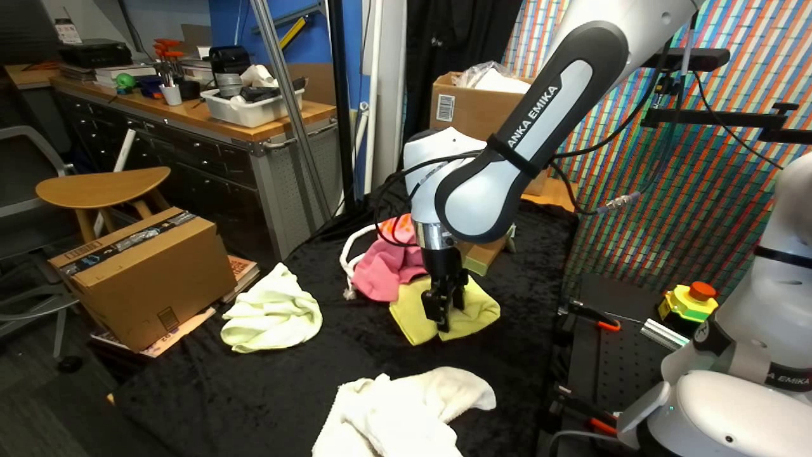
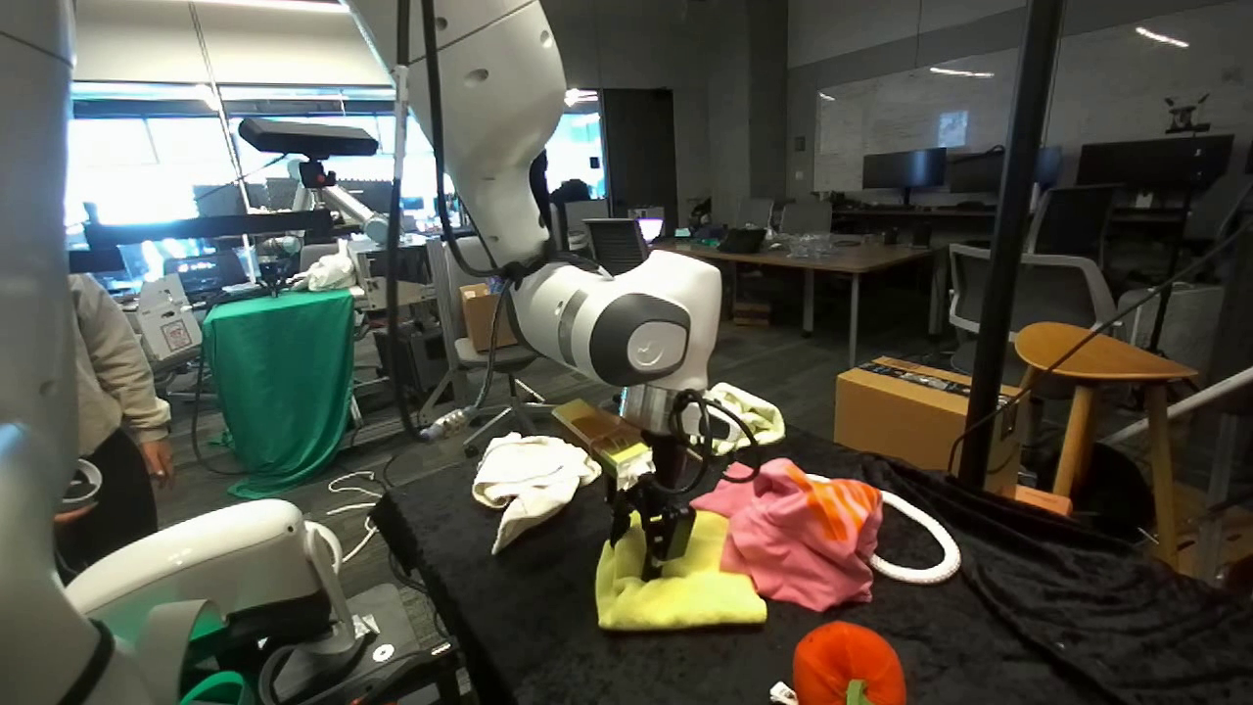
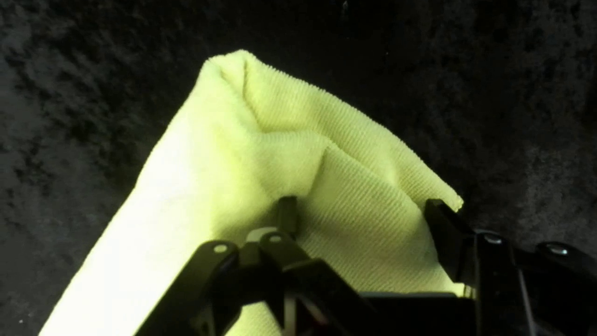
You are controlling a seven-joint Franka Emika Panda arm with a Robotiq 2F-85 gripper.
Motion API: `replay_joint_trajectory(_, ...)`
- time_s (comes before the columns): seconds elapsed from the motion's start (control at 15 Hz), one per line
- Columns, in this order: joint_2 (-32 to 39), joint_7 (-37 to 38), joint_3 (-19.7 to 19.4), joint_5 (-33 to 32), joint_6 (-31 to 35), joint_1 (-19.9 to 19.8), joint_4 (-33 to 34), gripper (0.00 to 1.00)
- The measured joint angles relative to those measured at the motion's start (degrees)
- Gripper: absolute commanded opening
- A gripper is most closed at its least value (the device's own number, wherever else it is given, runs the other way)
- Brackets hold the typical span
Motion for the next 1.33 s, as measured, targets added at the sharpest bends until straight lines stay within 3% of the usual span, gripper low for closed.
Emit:
replay_joint_trajectory(0.13, -0.07, 0.0, -0.17, 0.0, 0.19, 0.0, 0.05, 0.4)
replay_joint_trajectory(0.2, -0.13, 0.0, -0.25, 0.0, 0.23, 0.0, 0.08, 0.41)
replay_joint_trajectory(0.27, -0.15, 0.0, -0.26, -0.03, 0.26, 0.0, 0.08, 0.22)
replay_joint_trajectory(0.4, -0.37, 0.0, -0.31, -0.29, 0.28, 0.0, 0.09, 0.09)
replay_joint_trajectory(0.6, -1.04, 0.06, -0.32, -0.62, 0.03, 0.1, 0.06, 0.06)
replay_joint_trajectory(0.67, -1.26, 0.07, -0.32, -0.68, -0.34, 0.18, 0.05, 0.09)
replay_joint_trajectory(1.33, -4.55, 2.12, -0.24, -4.87, -6.09, 1.98, 0.06, 0.08)
